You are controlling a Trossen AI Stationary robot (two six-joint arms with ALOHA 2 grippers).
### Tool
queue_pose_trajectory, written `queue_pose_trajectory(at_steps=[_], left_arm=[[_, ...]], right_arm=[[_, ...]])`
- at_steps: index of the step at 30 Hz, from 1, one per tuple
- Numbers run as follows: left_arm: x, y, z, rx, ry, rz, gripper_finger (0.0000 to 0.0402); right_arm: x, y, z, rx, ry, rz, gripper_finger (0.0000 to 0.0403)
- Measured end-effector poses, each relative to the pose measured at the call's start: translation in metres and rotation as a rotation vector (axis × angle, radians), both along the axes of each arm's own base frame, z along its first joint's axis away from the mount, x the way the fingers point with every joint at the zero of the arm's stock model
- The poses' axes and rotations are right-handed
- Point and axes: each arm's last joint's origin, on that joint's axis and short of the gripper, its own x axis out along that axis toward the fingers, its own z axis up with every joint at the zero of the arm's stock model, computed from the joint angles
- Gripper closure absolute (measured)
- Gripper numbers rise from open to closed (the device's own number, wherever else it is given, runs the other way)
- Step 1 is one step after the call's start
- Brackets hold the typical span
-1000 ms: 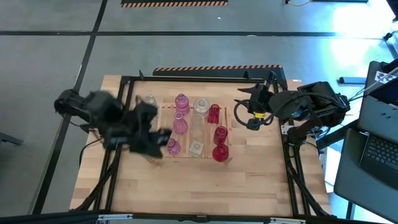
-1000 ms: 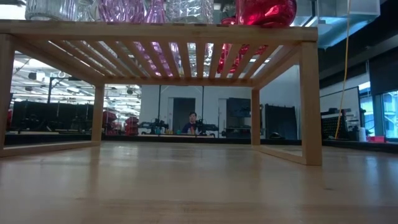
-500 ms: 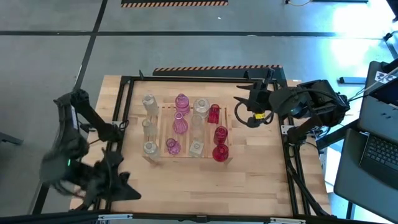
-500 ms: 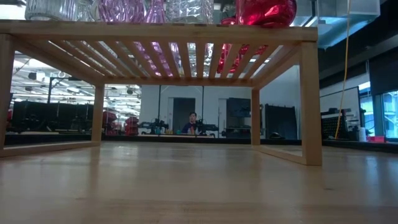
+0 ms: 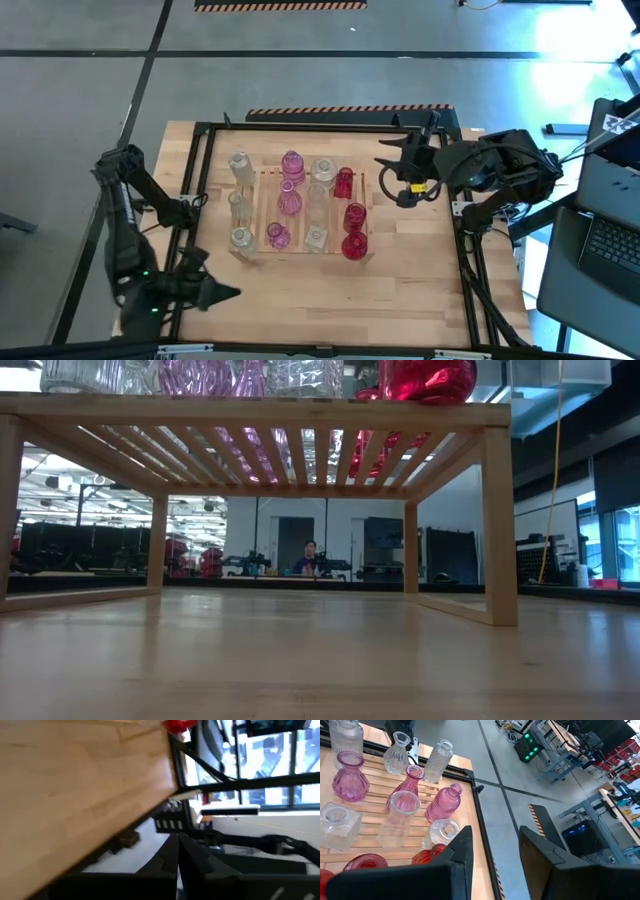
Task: Sort vases onto shelf
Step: Adjust the transparent vase on the shelf
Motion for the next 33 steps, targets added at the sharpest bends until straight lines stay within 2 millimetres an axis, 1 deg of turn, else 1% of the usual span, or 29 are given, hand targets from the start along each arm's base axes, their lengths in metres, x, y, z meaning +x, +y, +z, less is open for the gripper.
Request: queue_pose_trajectory(at_steps=[2, 4, 10, 13, 18, 28, 33], left_arm=[[0.001, 0.003, -0.014, 0.023, 0.01, 0.012, 0.0401], [0.0, 0.007, -0.024, 0.042, 0.017, 0.019, 0.0401], [0.003, 0.024, -0.043, 0.163, -0.05, 0.133, 0.0402], [0.007, 0.03, -0.051, 0.191, -0.043, 0.162, 0.0401], [0.011, 0.035, -0.062, 0.224, -0.026, 0.184, 0.0402], [0.009, 0.042, -0.073, 0.304, 0.008, 0.185, 0.0401], [0.012, 0.047, -0.079, 0.329, 0.02, 0.207, 0.0401]], right_arm=[[0.0, 0.0, 0.0, 0.002, -0.001, 0.0, 0.0297], [0.0, 0.0, 0.0, 0.008, -0.001, 0.005, 0.0297], [0.0, 0.0, 0.0, 0.021, -0.007, -0.001, 0.0297], [0.0, 0.001, 0.0, 0.041, -0.012, 0.003, 0.0297], [0.0, 0.001, -0.001, 0.072, -0.012, 0.023, 0.0297], [0.0, 0.002, -0.001, 0.105, -0.014, 0.04, 0.0297], [0.0, 0.002, -0.001, 0.105, -0.014, 0.04, 0.0297]])
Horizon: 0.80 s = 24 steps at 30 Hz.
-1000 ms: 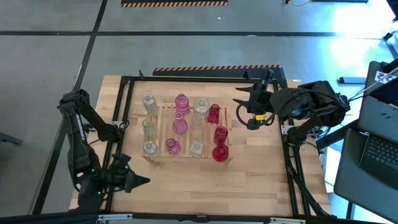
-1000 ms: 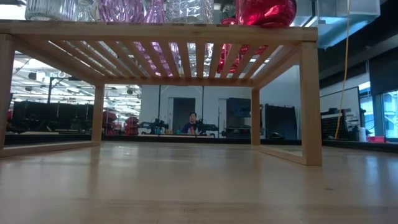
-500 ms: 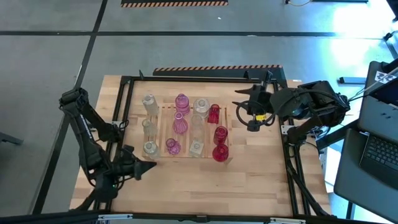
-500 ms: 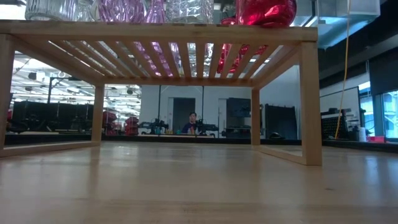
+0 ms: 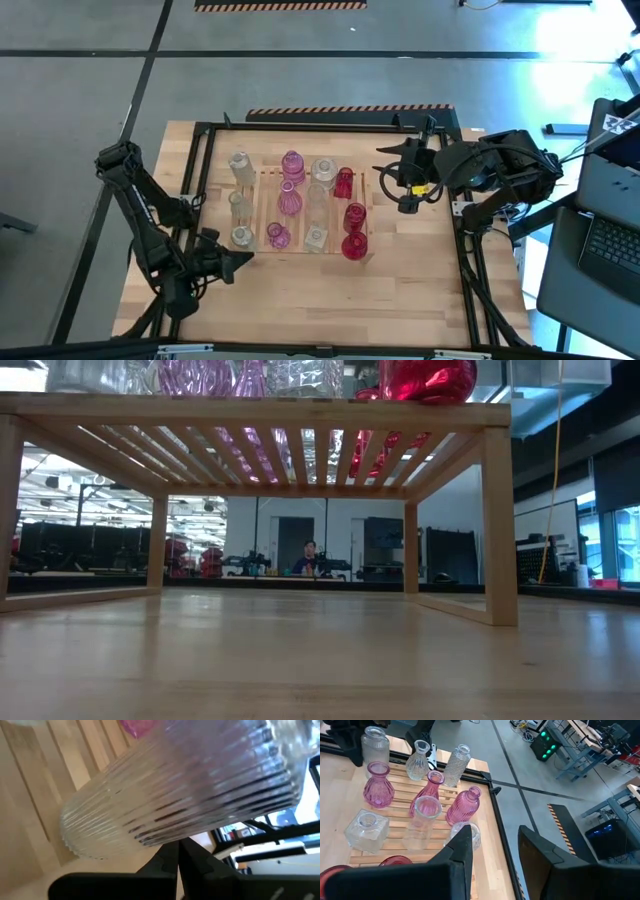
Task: Sort vases onto shelf
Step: Adjust the transparent vase on the shelf, then move the shelf to the top right of the table
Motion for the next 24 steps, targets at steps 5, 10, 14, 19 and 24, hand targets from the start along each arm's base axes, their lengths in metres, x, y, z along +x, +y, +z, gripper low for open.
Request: queue_pose_trajectory(at_steps=[5, 10, 14, 19, 24], left_arm=[[0.003, 0.007, -0.002, 0.045, 0.028, 0.026, 0.0401], [0.003, 0.009, -0.002, 0.052, 0.046, 0.027, 0.0401], [-0.002, 0.004, -0.001, 0.016, 0.056, -0.014, 0.0401], [-0.015, -0.006, 0.002, -0.073, 0.101, -0.119, 0.0402], [-0.027, -0.015, -0.001, -0.141, 0.224, -0.235, 0.0401]], right_arm=[[0.0, 0.0, 0.0, 0.005, -0.003, -0.003, 0.0297], [0.0, 0.0, 0.0, 0.021, -0.01, -0.012, 0.0297], [0.0, 0.001, 0.0, 0.039, -0.006, 0.009, 0.0297], [0.0, 0.001, 0.0, 0.049, -0.003, 0.024, 0.0297], [0.0, 0.002, -0.001, 0.061, 0.006, 0.035, 0.0297]])
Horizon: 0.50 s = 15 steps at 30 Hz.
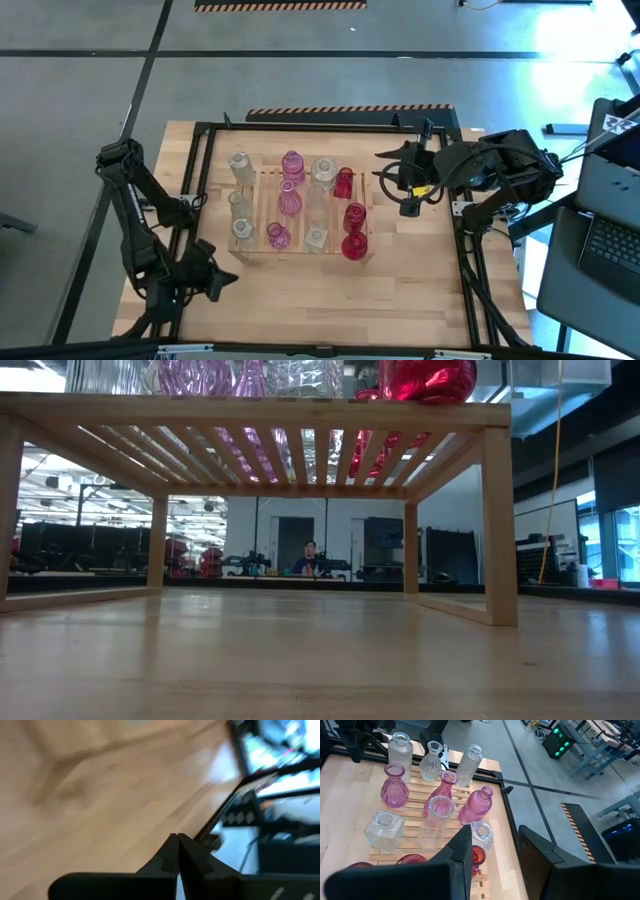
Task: Sort vases onto shelf
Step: Move the shelf to the top right of the table
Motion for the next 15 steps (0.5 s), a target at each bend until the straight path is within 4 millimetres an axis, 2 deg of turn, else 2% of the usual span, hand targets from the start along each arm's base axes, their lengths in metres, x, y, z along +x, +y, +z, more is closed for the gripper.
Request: queue_pose_trajectory(at_steps=[4, 8, 12, 15], left_arm=[[-0.007, 0.004, -0.006, 0.021, 0.176, -0.069, 0.0401], [-0.013, 0.016, -0.012, 0.118, 0.336, -0.078, 0.0402], [-0.014, 0.028, -0.013, 0.223, 0.395, -0.047, 0.0402], [-0.014, 0.031, -0.014, 0.294, 0.419, -0.096, 0.0401]], right_arm=[[0.0, 0.0, 0.0, 0.002, -0.001, 0.0, 0.0297], [0.0, 0.0, 0.0, 0.002, -0.001, -0.001, 0.0297], [0.0, 0.0, 0.0, 0.01, -0.005, -0.007, 0.0297], [0.0, 0.0, 0.0, 0.016, -0.007, -0.011, 0.0297]])
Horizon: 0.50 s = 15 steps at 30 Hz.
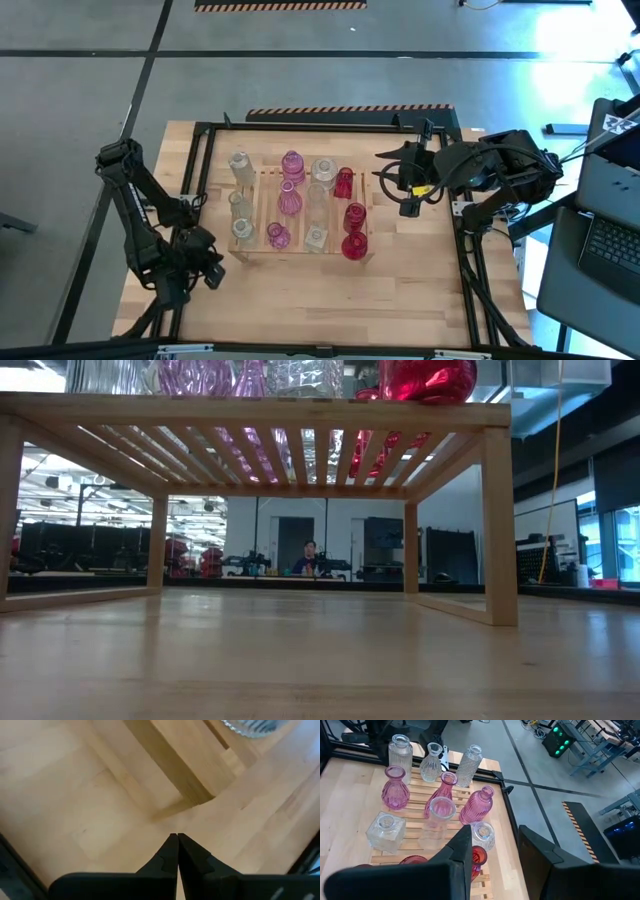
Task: Sort vases onto shelf
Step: Move the shelf to the top right of the table
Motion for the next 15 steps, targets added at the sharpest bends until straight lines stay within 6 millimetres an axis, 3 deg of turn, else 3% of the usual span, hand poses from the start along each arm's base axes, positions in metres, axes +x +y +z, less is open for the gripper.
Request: queue_pose_trajectory(at_steps=[15], left_arm=[[0.0014, 0.0005, 0.0011, 0.053, -0.047, -0.039, 0.0401]], right_arm=[[0.0001, -0.0002, 0.0003, -0.003, -0.005, -0.009, 0.0297]])
